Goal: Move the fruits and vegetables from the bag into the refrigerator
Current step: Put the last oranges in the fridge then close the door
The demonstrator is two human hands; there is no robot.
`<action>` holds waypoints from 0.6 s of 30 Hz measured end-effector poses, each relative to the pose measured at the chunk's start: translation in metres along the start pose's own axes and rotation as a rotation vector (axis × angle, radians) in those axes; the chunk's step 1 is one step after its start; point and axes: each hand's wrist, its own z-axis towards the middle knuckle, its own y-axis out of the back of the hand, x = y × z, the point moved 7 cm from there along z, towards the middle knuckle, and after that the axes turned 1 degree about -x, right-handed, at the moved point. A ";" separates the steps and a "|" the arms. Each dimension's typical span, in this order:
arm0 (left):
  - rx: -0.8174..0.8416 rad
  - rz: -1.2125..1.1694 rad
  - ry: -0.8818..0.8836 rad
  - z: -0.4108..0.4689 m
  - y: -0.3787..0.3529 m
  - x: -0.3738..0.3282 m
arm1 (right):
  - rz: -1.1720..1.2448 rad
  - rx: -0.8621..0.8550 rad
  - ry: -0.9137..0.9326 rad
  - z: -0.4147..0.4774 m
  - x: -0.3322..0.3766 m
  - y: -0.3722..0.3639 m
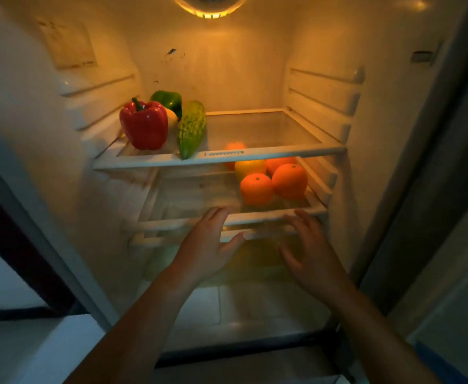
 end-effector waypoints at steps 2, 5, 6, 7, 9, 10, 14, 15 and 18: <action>0.065 0.045 -0.030 -0.020 0.000 -0.006 | -0.002 0.018 0.005 -0.020 0.007 0.002; 0.209 0.096 -0.017 -0.056 -0.003 -0.006 | -0.031 0.027 -0.031 -0.054 0.019 0.009; 0.239 0.103 -0.015 -0.069 -0.002 -0.006 | -0.039 0.029 -0.042 -0.067 0.026 0.010; 0.259 0.111 -0.018 -0.080 -0.001 -0.008 | -0.043 0.040 -0.059 -0.080 0.032 0.011; 0.290 0.114 -0.028 -0.107 0.002 -0.013 | -0.056 0.096 -0.115 -0.110 0.045 0.011; 0.297 0.109 -0.033 -0.121 0.003 -0.016 | -0.061 0.121 -0.141 -0.123 0.052 0.011; 0.327 0.063 -0.035 -0.176 0.000 -0.033 | -0.086 0.185 -0.223 -0.184 0.073 0.017; 0.335 0.054 -0.031 -0.188 -0.003 -0.038 | -0.092 0.189 -0.244 -0.197 0.076 0.020; 0.369 0.017 -0.023 -0.217 -0.014 -0.059 | -0.111 0.182 -0.282 -0.231 0.083 0.036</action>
